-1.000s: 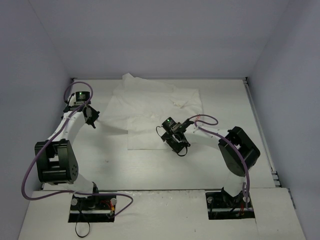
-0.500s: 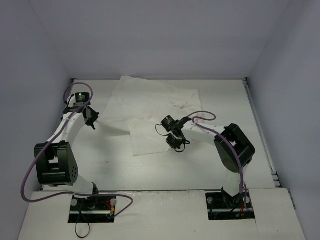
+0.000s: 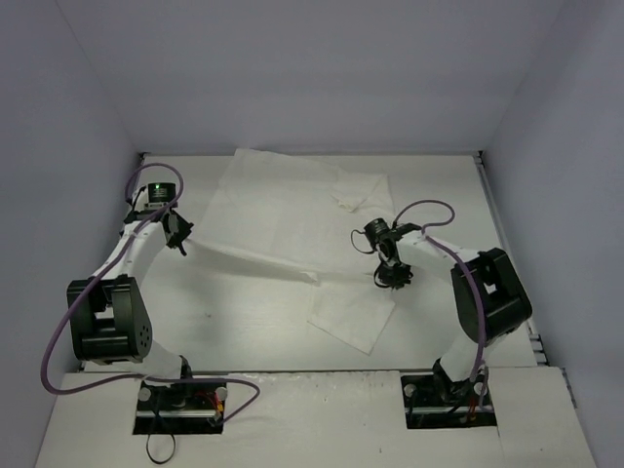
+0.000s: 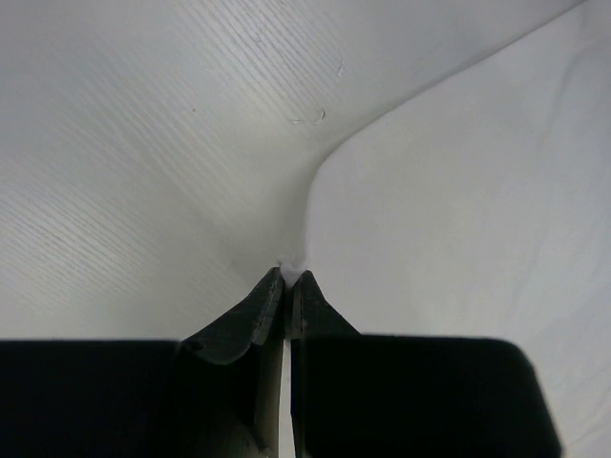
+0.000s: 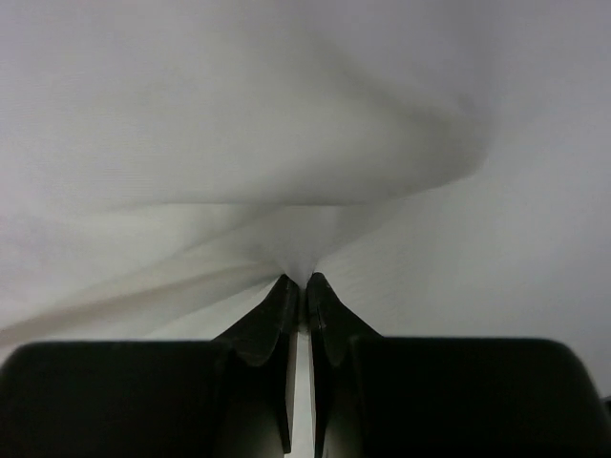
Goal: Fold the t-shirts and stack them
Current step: Flatten out the tshirt
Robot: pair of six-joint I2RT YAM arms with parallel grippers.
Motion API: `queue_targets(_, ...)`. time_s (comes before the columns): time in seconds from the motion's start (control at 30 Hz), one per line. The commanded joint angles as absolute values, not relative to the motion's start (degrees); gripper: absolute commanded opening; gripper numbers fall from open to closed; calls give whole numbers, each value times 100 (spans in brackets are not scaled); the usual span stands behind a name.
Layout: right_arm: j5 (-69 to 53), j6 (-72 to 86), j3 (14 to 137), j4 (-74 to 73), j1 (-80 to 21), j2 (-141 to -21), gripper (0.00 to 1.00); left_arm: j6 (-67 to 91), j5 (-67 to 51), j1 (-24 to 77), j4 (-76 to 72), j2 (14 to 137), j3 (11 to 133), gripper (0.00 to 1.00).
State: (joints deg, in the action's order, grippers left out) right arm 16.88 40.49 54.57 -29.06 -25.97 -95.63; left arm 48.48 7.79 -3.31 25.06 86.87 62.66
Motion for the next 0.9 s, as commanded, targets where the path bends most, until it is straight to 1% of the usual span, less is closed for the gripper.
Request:
queue_targets(0.0, 1736, 3176, 5256, -3253, -1458, -8614, 0, 4632, 1046, -332, 2338, 8386, 6414, 0)
queue_targets(0.17, 725, 2320, 5302, -3258, -220, -7797, 0, 4489, 1052, -413, 2434, 8315, 6428, 0)
queue_targets(0.2, 580, 2144, 5357, -3261, -124, -7752, 0, 4474, 1029, -422, 2443, 8289, 6456, 0)
queue_targets(0.27, 199, 1827, 5631, -3275, 197, -7557, 0, 4357, 947, -422, 2574, 8248, 6684, 0)
queue_targets(0.37, -47, 1597, 6391, -3278, 442, -7431, 0, 4203, 784, -422, 2820, 8253, 7354, 0)
queue_targets(0.5, -284, 1375, 7871, -3278, 610, -7646, 0, 4055, 560, -422, 3162, 8305, 8458, 0)
queue_targets(0.6, -436, 1134, 9533, -3280, 659, -7989, 0, 3924, 505, -422, 3410, 8316, 9678, 0)
queue_targets(0.63, -475, 1068, 9890, -3287, 659, -8175, 0, 3893, 470, -422, 3478, 8326, 10199, 0)
queue_targets(0.7, -507, 946, 10583, -3278, 659, -8369, 0, 3868, 377, -422, 3620, 8405, 10791, 0)
queue_targets(0.73, -624, 914, 11118, -3278, 659, -8534, 0, 3876, 299, -422, 3691, 8428, 11222, 0)
queue_targets(0.87, -1093, 908, 12364, -3263, 668, -8921, 0, 3860, 220, -422, 3709, 8402, 12104, 0)
